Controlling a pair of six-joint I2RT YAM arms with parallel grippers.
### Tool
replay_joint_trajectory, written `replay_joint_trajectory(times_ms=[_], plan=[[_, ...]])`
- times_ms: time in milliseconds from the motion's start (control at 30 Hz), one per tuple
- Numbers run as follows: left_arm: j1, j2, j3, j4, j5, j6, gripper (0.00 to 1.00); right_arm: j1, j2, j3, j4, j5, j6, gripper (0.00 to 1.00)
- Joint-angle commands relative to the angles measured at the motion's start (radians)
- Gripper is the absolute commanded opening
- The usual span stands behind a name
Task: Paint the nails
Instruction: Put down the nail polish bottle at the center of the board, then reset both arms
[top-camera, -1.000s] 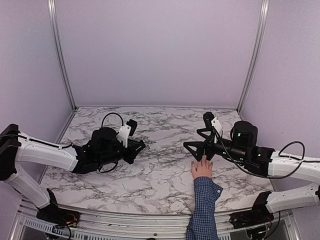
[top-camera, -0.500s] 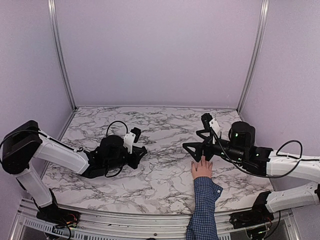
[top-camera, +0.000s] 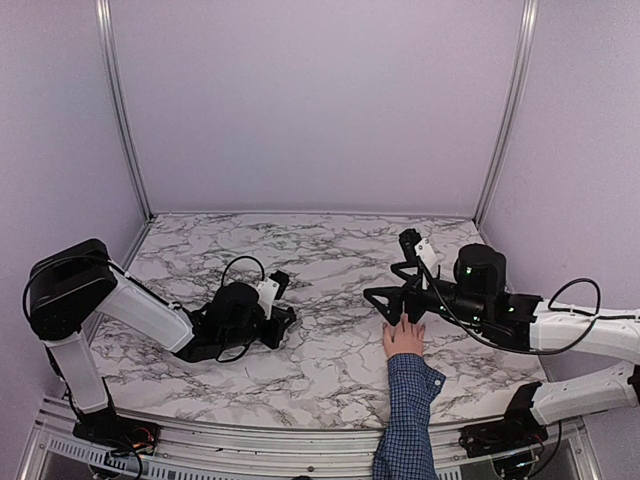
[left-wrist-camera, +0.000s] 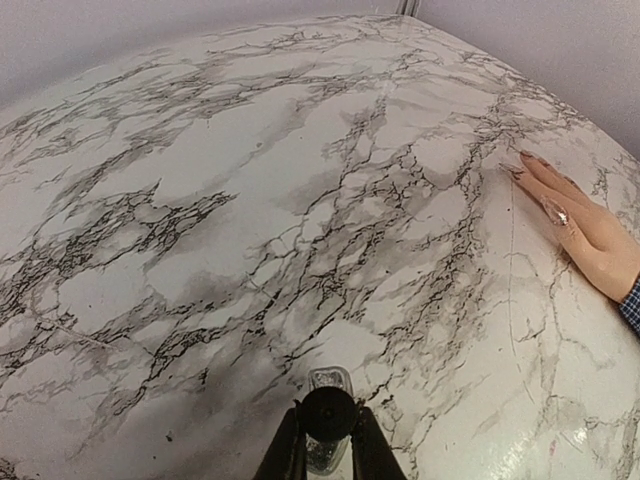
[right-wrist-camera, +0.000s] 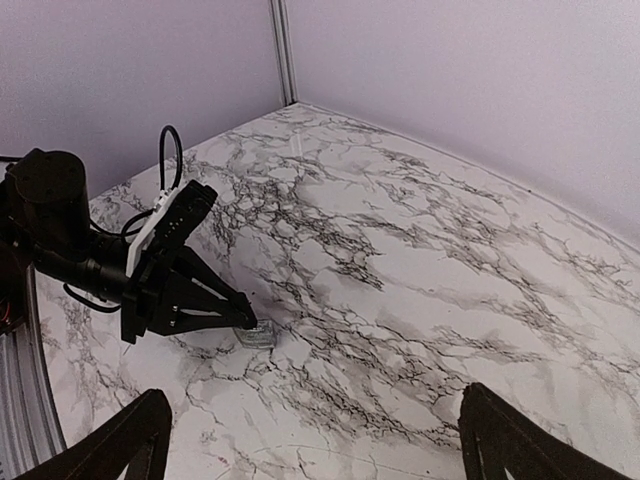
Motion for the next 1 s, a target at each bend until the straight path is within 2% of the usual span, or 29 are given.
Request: replay_joint_trajectory(times_ms=[0, 67, 200, 433, 567, 733, 967], plan=[[-0.002, 0.017, 0.020, 0.036, 0.015, 0.016, 0.09, -0.007, 0.009, 0.037, 0.023, 0.014, 0.004, 0.98], [-0.002, 0.008, 0.015, 0.036, 0.025, 0.019, 0.19, -0.008, 0.015, 0.044, 0.015, 0.014, 0.008, 0.98], [-0.006, -0.029, -0.002, 0.036, 0.029, 0.033, 0.28, -0.009, 0.028, 0.057, 0.003, 0.016, 0.017, 0.98], [-0.006, -0.150, -0.021, 0.017, 0.038, 0.027, 0.58, -0.030, 0.038, 0.076, 0.005, -0.001, 0.059, 0.98], [0.000, -0.266, -0.014, -0.045, 0.057, 0.001, 0.97, -0.067, 0.071, 0.119, -0.020, -0.011, 0.121, 0.98], [0.035, -0.403, 0.027, -0.207, 0.063, -0.054, 0.99, -0.069, 0.139, 0.194, -0.092, 0.030, 0.154, 0.98], [0.157, -0.567, 0.087, -0.444, 0.081, -0.086, 0.99, -0.073, 0.111, 0.193, -0.090, 0.093, 0.148, 0.98]])
